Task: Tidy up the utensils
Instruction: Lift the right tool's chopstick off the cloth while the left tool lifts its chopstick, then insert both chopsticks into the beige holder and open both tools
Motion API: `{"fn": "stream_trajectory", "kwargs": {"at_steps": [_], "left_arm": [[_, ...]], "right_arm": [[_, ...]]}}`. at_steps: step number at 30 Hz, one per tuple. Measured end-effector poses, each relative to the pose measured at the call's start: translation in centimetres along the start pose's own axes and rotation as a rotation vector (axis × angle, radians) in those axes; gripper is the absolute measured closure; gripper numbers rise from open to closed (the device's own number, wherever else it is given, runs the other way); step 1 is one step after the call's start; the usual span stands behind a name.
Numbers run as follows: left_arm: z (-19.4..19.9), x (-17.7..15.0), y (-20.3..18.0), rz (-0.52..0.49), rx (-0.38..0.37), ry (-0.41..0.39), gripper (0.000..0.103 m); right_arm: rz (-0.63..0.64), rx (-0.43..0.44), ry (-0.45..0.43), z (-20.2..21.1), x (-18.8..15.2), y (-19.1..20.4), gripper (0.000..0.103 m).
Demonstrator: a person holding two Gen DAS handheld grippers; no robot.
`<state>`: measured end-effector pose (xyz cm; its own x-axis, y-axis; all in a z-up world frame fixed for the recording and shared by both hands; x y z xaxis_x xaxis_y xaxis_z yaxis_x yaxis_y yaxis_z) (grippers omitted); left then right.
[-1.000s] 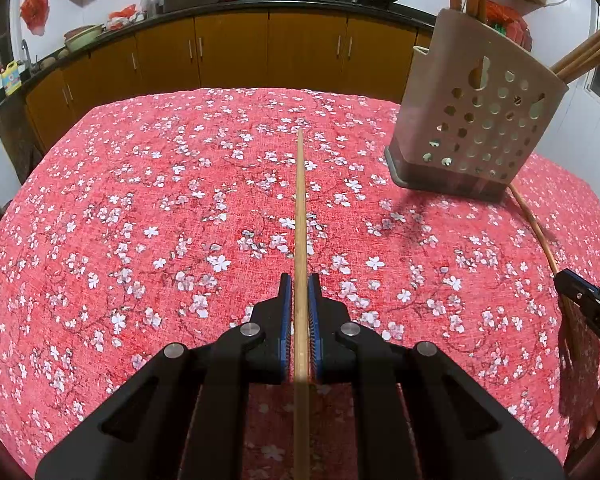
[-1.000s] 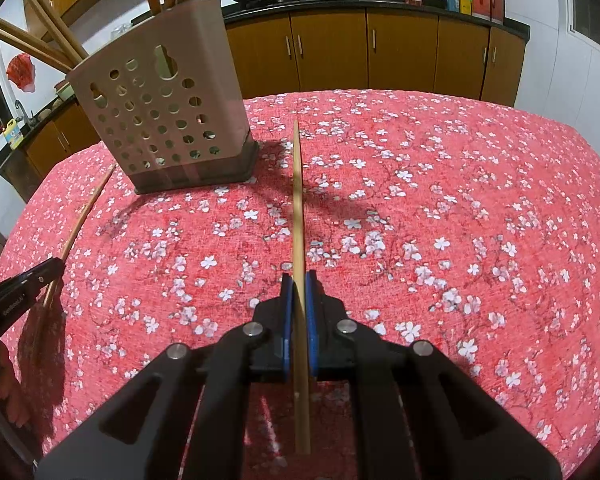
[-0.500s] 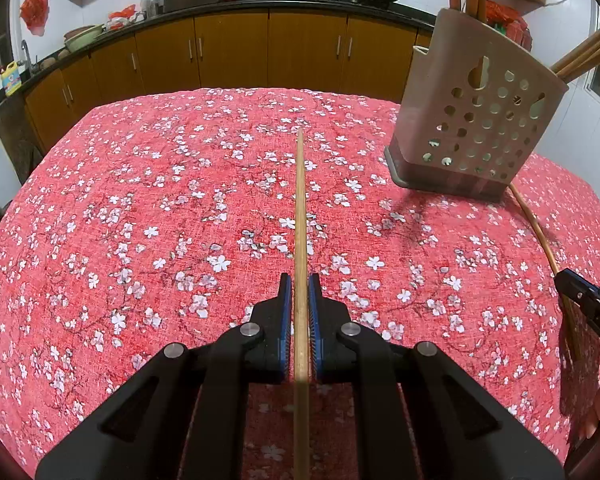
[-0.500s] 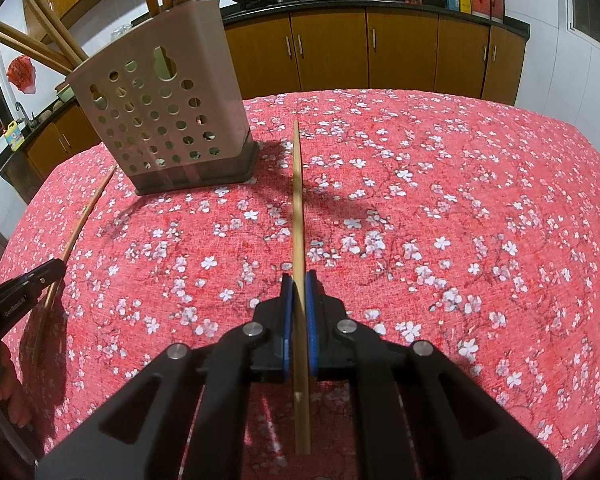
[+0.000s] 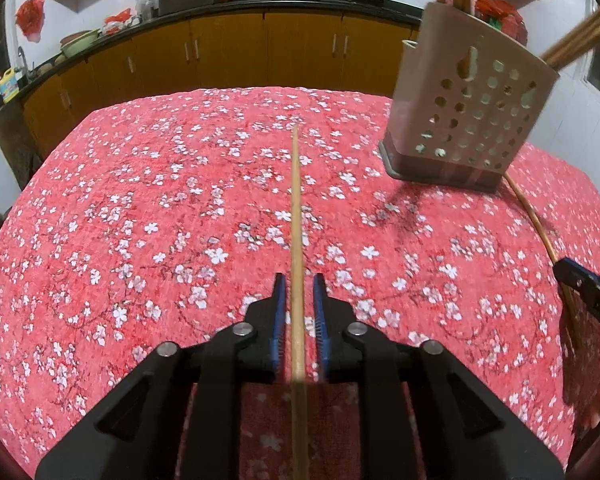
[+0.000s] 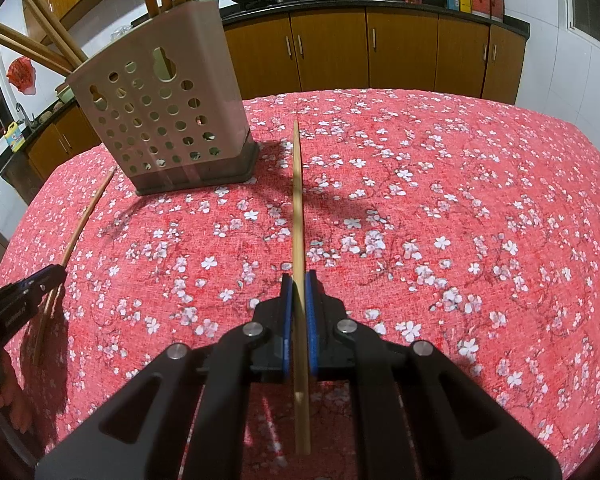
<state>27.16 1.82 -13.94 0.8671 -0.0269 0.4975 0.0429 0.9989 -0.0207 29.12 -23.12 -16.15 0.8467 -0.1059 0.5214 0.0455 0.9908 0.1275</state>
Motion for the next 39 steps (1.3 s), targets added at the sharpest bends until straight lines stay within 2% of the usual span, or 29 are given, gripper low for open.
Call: {"fn": "stream_trajectory", "kwargs": {"at_steps": [14,16,20,24,29,35,39], "left_arm": [[0.3,-0.7,-0.2,0.011,0.007,0.0,0.085],[0.5,-0.9,-0.1,0.015,0.009,0.0,0.086],[0.6,-1.4,0.4,0.014,0.017,0.0,0.095],[1.1,-1.9,0.6,-0.021,0.021,0.013,0.095],[3.0,-1.8,1.2,0.007,-0.014,-0.003,0.095],[7.4,0.0,1.5,0.012,-0.049,-0.094,0.095],[10.9,1.9,1.8,0.032,-0.107,-0.173,0.096]], "right_arm": [[-0.006,0.007,0.0,0.0,0.1,0.0,0.095],[-0.007,0.008,-0.001,0.0,0.0,0.0,0.095],[-0.013,0.014,-0.003,0.0,0.0,0.0,0.095],[0.003,-0.005,-0.01,0.7,-0.3,0.0,0.096],[-0.028,0.012,-0.091,4.0,0.5,-0.5,0.096],[-0.041,0.019,-0.23,9.6,2.5,-0.7,0.096],[-0.045,0.028,-0.305,12.5,3.9,-1.6,0.096]]}}
Point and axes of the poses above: each gripper's, at about its wrist camera, not at the fingertips, and z roughly against the way its jaws point, y to its left, x to its top, the point moved 7 cm from there along -z, roughly the way its jaws point, and after that the axes turned 9 degrees about y, right-handed, at the moved point
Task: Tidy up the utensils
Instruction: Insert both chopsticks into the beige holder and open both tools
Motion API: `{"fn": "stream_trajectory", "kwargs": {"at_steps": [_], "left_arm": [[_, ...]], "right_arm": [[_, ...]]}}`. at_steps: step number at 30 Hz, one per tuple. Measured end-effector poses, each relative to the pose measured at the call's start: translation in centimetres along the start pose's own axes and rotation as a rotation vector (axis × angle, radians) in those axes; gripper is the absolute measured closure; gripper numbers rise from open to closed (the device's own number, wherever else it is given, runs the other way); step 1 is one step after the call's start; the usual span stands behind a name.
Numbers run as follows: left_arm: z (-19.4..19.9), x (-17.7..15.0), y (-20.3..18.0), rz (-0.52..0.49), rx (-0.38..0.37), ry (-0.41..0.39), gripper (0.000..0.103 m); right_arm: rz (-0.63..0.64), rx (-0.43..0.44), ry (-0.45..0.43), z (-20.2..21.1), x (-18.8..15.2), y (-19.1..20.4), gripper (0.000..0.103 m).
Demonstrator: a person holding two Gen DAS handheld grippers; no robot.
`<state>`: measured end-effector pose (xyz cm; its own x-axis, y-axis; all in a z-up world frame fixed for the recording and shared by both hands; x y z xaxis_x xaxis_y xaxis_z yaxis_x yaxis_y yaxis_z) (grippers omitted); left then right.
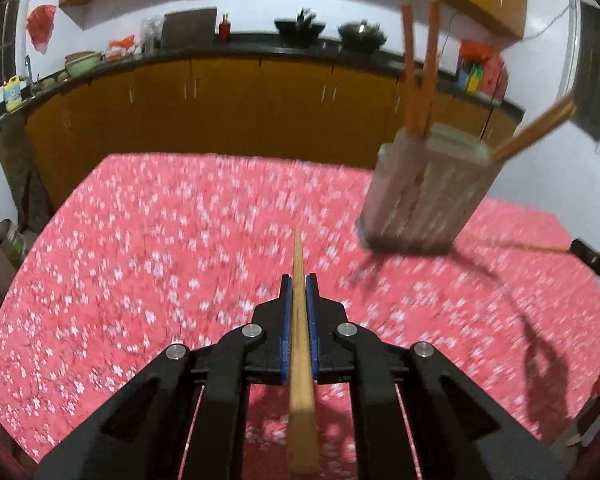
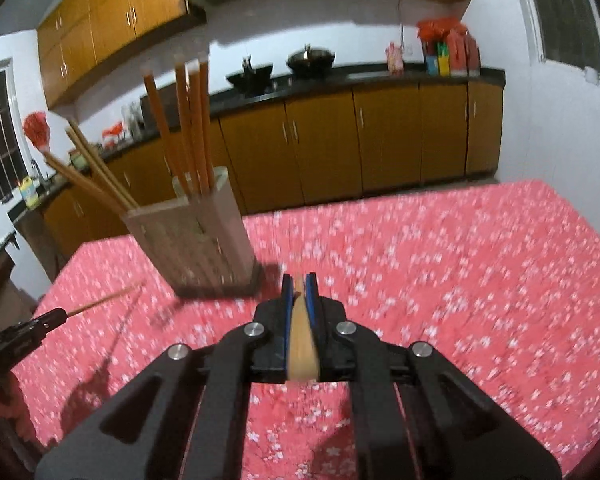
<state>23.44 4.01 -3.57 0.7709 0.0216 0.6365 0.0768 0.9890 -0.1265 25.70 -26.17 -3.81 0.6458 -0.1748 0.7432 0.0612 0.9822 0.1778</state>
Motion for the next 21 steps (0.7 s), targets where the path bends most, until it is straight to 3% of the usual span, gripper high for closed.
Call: {"fn": "stream_trajectory", "kwargs": {"at_steps": [6,13,21], "left_arm": [[2.4,2.7,-0.6,0.027,-0.058,-0.071,0.096],[3.2,3.8,-1.0,0.027,-0.058,-0.102,0.096],[5.9,6.4,-2.8,-0.009,-0.107,-0.176,0.096]], "right_arm": [[0.004,0.002,-0.042,1.8,0.9,0.1,0.096],[0.012,0.014,-0.056,2.5,1.4,0.4,0.096],[0.047,0.142,-0.136,6.5,5.0,3.6,0.096]]}}
Point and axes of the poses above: each gripper's, at about its wrist camera, not at the fingertips, and z roughly against the way its jaws point, y to its left, x to its top, the point moved 7 cm from there along -z, roughly the way its jaws point, and after that the axes turned 9 degrees about y, right-handed, at the moved point
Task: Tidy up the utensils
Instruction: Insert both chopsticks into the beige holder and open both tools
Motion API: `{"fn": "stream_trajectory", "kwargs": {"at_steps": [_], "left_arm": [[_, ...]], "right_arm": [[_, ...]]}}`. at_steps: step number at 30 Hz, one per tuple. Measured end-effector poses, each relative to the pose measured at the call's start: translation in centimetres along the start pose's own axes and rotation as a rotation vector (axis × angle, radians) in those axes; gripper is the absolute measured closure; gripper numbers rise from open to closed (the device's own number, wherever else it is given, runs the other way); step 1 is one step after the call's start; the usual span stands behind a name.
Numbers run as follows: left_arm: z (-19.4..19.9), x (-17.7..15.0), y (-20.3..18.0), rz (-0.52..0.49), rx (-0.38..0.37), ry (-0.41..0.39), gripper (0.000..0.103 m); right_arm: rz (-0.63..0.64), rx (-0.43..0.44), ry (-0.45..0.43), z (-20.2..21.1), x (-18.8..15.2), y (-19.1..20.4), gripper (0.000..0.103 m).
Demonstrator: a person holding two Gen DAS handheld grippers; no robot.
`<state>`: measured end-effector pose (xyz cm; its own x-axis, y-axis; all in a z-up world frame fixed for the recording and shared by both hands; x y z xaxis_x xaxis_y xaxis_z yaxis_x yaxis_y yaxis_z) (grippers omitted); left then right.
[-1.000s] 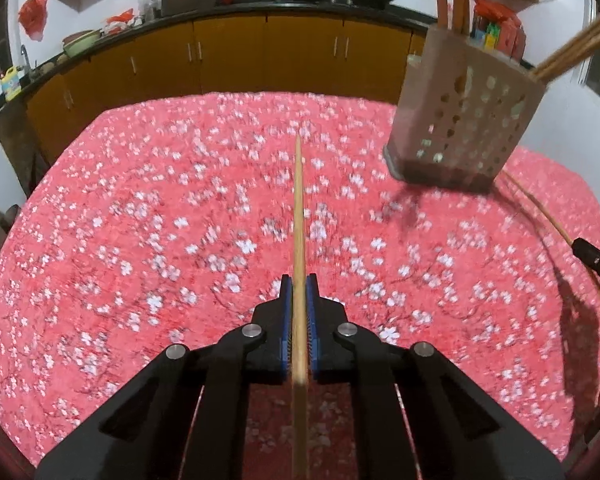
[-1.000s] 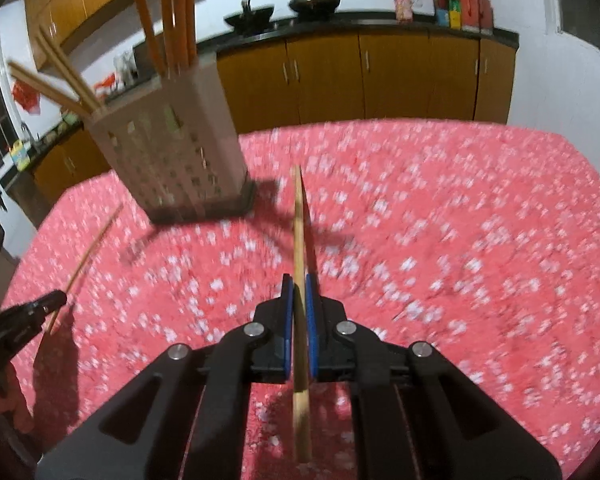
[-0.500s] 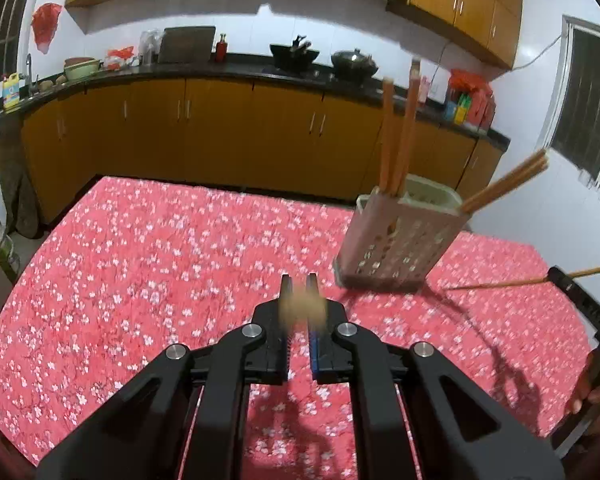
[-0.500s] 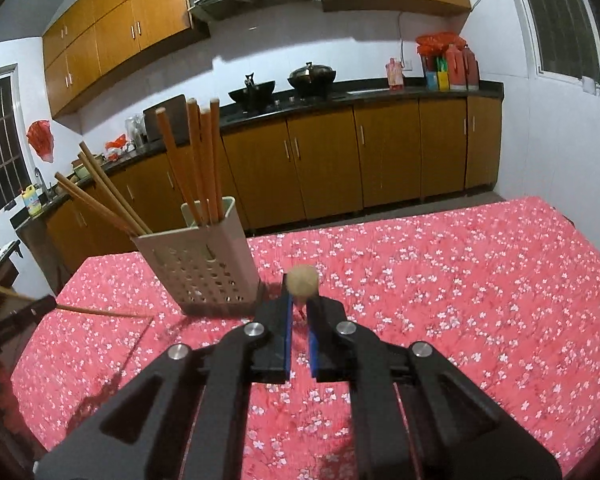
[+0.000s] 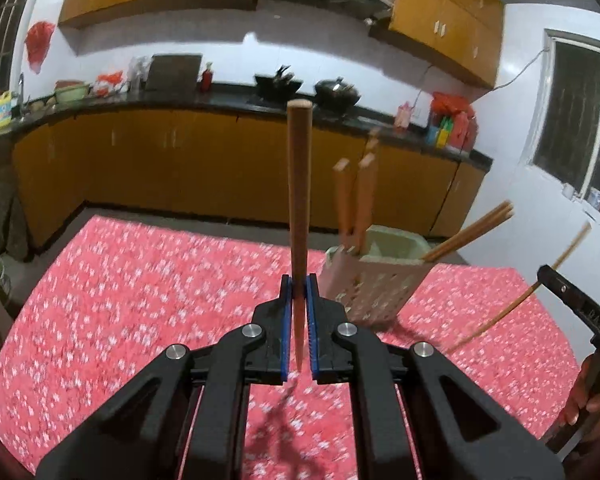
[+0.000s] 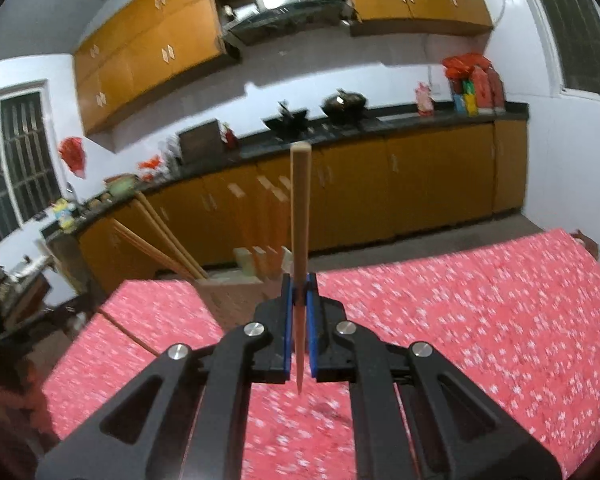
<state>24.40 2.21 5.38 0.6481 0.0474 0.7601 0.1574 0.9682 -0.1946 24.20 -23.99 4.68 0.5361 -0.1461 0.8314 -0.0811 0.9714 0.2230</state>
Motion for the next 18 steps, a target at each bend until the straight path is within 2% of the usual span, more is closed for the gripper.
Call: {"fn": "stream_trajectory", "kwargs": {"at_steps": [7,11,15,18], "left_arm": [[2.3,4.0,-3.4,-0.036,-0.047,-0.12,0.096],[3.0,6.5,-5.2,-0.031,-0.078,-0.183,0.096],[3.2,9.3,-6.7,-0.045,-0.07,-0.262,0.096],[2.2,10.4,-7.2,-0.048,-0.057,-0.282,0.096]], "right_arm": [[0.066,0.082,-0.138,3.2,5.2,4.1,0.096],[0.083,0.078,-0.221,3.5,8.0,5.7,0.096],[0.08,0.063,-0.284,2.7,10.2,6.3,0.096],[0.087,0.033,-0.305,1.3,11.1,6.4,0.096]]}}
Point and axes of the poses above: each gripper's, at about its wrist camera, not at the fingertips, and z roughly against the way its jaws point, y to its left, x to its top, the point moved 7 cm from there along -z, roughly the way its jaws point, and after that the axes turned 9 degrees about y, right-handed, at the moved point
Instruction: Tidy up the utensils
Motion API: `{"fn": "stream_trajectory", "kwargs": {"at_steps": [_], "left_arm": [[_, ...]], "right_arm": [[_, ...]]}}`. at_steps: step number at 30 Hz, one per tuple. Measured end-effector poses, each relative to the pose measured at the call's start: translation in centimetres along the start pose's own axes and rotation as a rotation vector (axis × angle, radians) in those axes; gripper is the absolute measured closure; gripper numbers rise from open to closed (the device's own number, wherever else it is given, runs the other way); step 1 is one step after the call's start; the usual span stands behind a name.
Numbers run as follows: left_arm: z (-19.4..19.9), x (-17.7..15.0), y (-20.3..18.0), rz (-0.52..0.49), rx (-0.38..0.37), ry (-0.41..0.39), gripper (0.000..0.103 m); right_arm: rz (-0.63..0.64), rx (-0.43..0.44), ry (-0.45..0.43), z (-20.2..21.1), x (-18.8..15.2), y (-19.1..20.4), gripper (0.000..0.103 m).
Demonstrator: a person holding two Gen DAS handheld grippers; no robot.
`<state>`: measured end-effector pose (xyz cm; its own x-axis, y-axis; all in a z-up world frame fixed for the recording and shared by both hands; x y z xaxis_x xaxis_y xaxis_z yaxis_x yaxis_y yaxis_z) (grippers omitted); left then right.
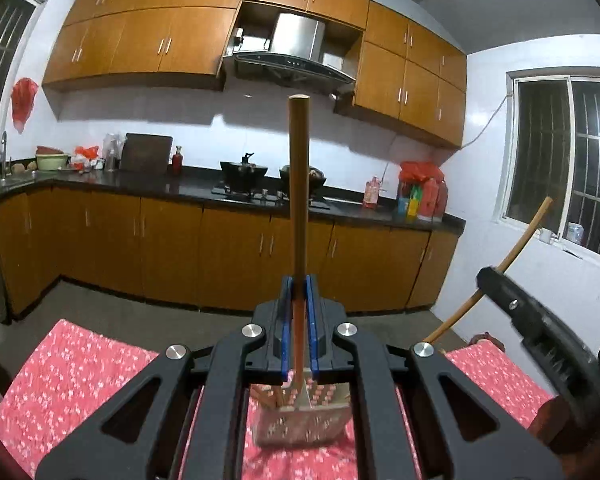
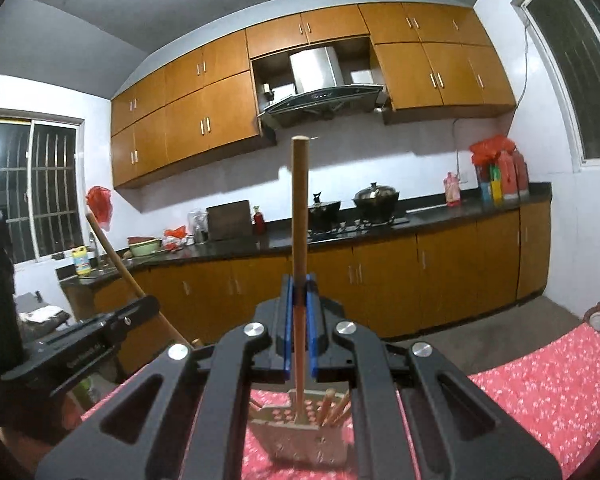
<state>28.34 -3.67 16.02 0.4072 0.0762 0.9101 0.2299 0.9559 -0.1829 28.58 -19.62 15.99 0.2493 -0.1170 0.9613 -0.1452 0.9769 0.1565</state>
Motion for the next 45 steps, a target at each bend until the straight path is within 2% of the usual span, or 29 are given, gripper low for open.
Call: {"fn": "stream_trajectory", "kwargs": {"at_steps": [7,13,16,18,19,21,22,25,28,30,31,33,34,36,39,42,45], "left_arm": [[-3.5,-1.6,1.0,0.033,0.014,0.037,0.096],[-4.9,-3.1,1.6,0.045,0.004,0.081,0.096],[-4.9,-3.2,1.9,0.057,-0.001,0.092,0.095],[-4.6,-3.0,2.1,0.062,-0.002,0.086,0.093],[-4.3,-2.9,2.2,0.067,-0.001,0.083,0.09],[-3.9,-2.3,2.3,0.078,0.002,0.07,0.076],[-3.6,-2.2,2.5,0.084,0.002,0.062,0.074],[-2.0,-1.5,2.7,0.097,-0.003,0.036,0.073],[-0.4,-1.3,3.0,0.103,-0.006,0.016,0.072],[1.1,-1.5,3.3,0.1,0.002,0.003,0.064],[1.7,-1.7,3.4,0.098,0.009,-0.002,0.061],[3.1,-2.5,3.8,0.087,0.027,-0.011,0.047],[3.7,-2.9,4.0,0.079,0.042,-0.014,0.044],[5.1,-4.3,4.5,0.054,0.079,-0.017,0.029],[6.8,-6.6,5.1,0.031,0.131,-0.017,0.009],[8.2,-9.0,5.4,0.002,0.169,-0.007,0.002],[9.5,-11.3,5.4,-0.022,0.208,0.009,0.002]], "right_arm": [[0.002,-0.026,0.042,-4.1,-1.5,-0.4,0.096],[0.006,-0.022,0.085,-5.8,-2.7,-0.2,0.095],[0.001,-0.019,0.099,-5.9,-2.9,-0.1,0.089],[-0.001,-0.018,0.088,-5.4,-2.7,-0.2,0.081],[-0.001,-0.017,0.082,-5.2,-2.6,-0.2,0.081],[-0.002,-0.014,0.073,-4.5,-2.3,-0.2,0.081],[-0.004,-0.011,0.066,-4.0,-2.2,-0.2,0.081],[-0.011,-0.011,0.05,-2.5,-1.9,-0.4,0.073],[-0.013,-0.007,0.044,-0.8,-2.2,-0.6,0.06],[-0.004,-0.014,0.043,0.4,-2.7,-0.7,0.043],[0.001,-0.018,0.044,1.1,-3.1,-0.7,0.038],[0.015,-0.026,0.051,2.4,-4.2,-0.7,0.02],[0.024,-0.043,0.058,3.2,-5.0,-0.8,0.016],[0.035,-0.068,0.062,4.4,-6.3,-0.9,0.006],[0.03,-0.085,0.079,5.9,-8.2,-1.1,0.004],[-0.016,-0.063,0.129,6.8,-10.2,-1.2,0.004],[-0.053,-0.069,0.199,7.8,-12.6,-1.2,0.004]]}}
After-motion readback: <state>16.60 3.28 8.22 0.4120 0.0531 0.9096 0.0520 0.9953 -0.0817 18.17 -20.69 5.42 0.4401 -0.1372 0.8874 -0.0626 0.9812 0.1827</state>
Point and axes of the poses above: each gripper's, at about its wrist camera, not at the fingertips, and z roughly against the way its jaws point, y to its left, x to its top, the point moved 7 cm from there along -z, roughly the way its jaws point, and after that the axes turned 9 degrees about y, right-handed, at the moved point
